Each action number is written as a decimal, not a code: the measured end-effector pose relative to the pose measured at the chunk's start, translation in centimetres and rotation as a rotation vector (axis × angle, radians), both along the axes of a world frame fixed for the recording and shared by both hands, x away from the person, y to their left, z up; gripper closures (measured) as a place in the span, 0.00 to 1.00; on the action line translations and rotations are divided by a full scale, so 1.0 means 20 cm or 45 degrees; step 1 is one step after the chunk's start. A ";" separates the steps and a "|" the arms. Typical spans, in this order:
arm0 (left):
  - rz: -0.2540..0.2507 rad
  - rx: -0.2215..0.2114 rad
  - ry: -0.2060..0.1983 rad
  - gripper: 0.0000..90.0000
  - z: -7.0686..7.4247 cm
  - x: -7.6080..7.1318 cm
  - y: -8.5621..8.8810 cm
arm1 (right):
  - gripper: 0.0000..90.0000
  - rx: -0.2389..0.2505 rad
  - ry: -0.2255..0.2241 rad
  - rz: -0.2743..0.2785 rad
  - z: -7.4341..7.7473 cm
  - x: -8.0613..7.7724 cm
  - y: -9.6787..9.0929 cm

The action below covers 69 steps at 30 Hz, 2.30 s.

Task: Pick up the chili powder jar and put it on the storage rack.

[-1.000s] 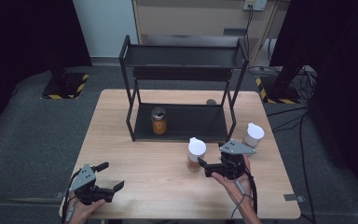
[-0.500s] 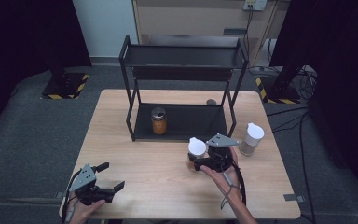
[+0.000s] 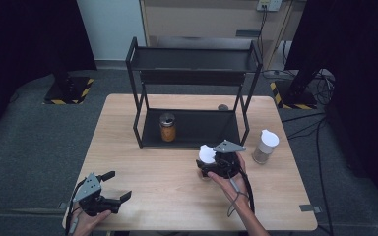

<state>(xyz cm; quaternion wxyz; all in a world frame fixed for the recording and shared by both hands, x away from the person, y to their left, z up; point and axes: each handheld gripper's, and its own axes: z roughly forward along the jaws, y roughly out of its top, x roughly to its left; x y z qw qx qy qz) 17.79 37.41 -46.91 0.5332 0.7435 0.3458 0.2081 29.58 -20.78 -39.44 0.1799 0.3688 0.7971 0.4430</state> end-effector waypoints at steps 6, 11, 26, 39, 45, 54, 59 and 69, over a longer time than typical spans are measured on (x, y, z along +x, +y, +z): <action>0.000 0.001 0.002 0.02 0.00 0.00 0.00 | 0.23 -0.004 -0.013 0.004 -0.02 -0.01 0.02; -0.001 0.001 0.002 0.02 0.00 0.00 0.00 | 0.33 -0.009 -0.041 0.004 -0.04 -0.03 0.03; -0.002 0.000 0.004 0.02 0.00 0.00 0.00 | 0.34 -0.042 -0.029 0.024 0.00 0.00 0.04; -0.003 0.000 0.006 0.02 0.00 0.00 0.00 | 0.34 -0.031 -0.045 0.052 0.10 0.06 0.06; -0.003 0.001 0.007 0.02 0.00 0.00 0.00 | 0.34 -0.036 -0.066 0.058 0.15 0.09 0.08; -0.004 0.000 0.010 0.02 0.00 0.01 0.00 | 0.34 -0.024 -0.082 0.042 0.26 0.18 0.15; -0.005 -0.002 0.010 0.02 0.00 0.01 0.00 | 0.34 -0.018 -0.089 0.031 0.31 0.23 0.18; -0.001 -0.004 0.014 0.02 0.00 0.01 0.00 | 0.34 -0.013 -0.096 -0.002 0.36 0.32 0.22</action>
